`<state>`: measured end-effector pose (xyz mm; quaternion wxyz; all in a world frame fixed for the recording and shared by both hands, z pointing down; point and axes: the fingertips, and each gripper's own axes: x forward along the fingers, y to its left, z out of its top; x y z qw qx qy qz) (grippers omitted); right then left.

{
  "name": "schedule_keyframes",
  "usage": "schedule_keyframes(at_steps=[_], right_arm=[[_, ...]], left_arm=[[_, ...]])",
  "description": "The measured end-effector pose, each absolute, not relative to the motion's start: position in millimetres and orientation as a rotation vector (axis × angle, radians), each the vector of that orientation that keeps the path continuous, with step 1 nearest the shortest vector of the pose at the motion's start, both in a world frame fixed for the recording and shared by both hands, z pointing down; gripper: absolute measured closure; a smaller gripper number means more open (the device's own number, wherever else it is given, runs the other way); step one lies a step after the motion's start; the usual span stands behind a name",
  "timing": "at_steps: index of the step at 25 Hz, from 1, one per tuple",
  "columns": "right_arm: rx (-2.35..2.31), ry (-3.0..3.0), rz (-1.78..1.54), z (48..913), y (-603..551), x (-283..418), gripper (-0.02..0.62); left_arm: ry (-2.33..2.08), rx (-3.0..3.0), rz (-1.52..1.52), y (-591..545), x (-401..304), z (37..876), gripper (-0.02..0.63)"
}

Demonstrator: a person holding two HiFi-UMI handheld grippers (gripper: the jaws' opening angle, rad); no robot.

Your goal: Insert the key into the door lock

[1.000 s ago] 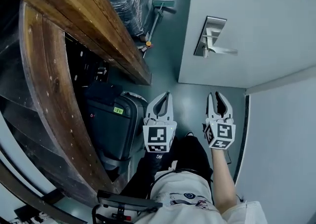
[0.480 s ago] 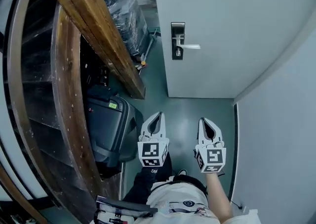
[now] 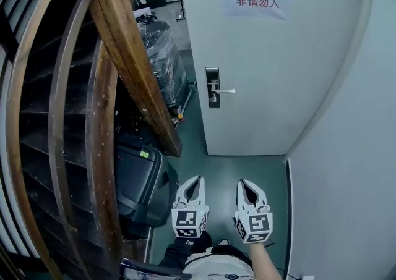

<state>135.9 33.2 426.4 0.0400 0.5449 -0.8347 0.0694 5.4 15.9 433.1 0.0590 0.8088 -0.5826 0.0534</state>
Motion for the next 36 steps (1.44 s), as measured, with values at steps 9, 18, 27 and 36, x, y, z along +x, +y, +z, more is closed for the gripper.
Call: schedule_keyframes(at_steps=[9, 18, 27, 36], right_arm=[[1.752, -2.616, 0.098, 363.9, 39.3, 121.6, 0.588], [1.76, -2.626, 0.016, 342.6, 45.4, 114.2, 0.591], [1.749, -2.627, 0.044, 348.0, 52.9, 115.0, 0.59], [1.735, -2.627, 0.065, 354.1, 57.5, 118.6, 0.591]], left_arm=[[-1.722, 2.547, 0.065, 24.7, 2.1, 385.7, 0.601], [-1.685, 2.595, 0.036, 21.4, 11.0, 371.9, 0.601], [-1.701, 2.592, 0.046, 30.2, 11.2, 371.3, 0.601], [-1.696, 2.586, 0.076, 37.2, 14.8, 378.4, 0.601]])
